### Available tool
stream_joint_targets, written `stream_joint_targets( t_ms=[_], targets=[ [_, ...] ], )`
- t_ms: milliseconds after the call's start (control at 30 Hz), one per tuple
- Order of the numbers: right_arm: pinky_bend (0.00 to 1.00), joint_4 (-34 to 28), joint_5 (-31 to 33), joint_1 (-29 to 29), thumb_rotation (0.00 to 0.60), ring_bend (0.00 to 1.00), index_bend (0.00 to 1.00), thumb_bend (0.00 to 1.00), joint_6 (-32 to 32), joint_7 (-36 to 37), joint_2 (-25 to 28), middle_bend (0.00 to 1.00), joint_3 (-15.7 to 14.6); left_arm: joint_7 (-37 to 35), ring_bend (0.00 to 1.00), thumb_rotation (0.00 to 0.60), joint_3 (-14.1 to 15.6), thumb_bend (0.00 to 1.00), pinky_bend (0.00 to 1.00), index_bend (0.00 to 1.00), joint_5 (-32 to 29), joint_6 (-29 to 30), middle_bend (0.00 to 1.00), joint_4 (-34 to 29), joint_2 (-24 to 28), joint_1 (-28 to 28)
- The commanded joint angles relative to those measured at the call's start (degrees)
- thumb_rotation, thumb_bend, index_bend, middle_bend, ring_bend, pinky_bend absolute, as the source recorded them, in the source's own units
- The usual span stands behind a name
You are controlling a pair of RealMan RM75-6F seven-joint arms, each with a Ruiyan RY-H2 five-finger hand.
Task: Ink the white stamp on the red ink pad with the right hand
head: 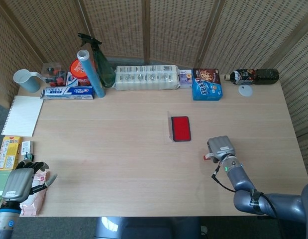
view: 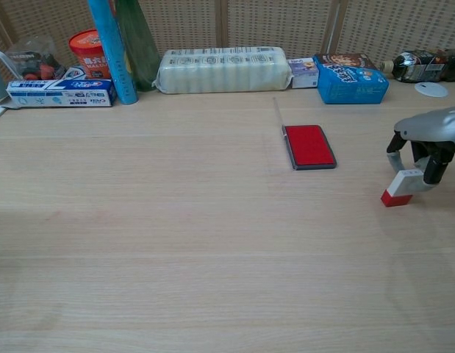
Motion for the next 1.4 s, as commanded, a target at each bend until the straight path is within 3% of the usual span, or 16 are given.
stream_joint_targets(
  t_ms=[33, 633, 1400],
  targets=[
    [1.00, 0.15, -0.01, -0.24, 0.600, 1.00, 0.63, 0.43, -0.24, -0.17, -0.06, 1.00, 0.12, -0.06, 0.35, 0.039, 0.04, 0.16, 0.17, 0.38, 0.01, -0.05, 0.44, 0.11, -0.07, -0.01],
    [1.00, 0.12, -1.40, -2.25, 0.600, 1.00, 0.56, 0.43, 0.08, -0.51, -0.07, 1.00, 0.81, -0.19, 0.35, 0.036, -0.12, 0.16, 0.17, 0.38, 0.23, -0.09, 0.44, 0.33, 0.06, -0.28],
    [1.00, 0.44, -1.72, -3.54, 0.578, 1.00, 0.46, 0.32, 0.73, -1.96, -0.52, 1.00, 1.64, -0.30, 0.35, 0.036, -0.18, 0.16, 0.17, 0.38, 0.41, 0.05, 0.44, 0.36, 0.15, -0.38]
  ],
)
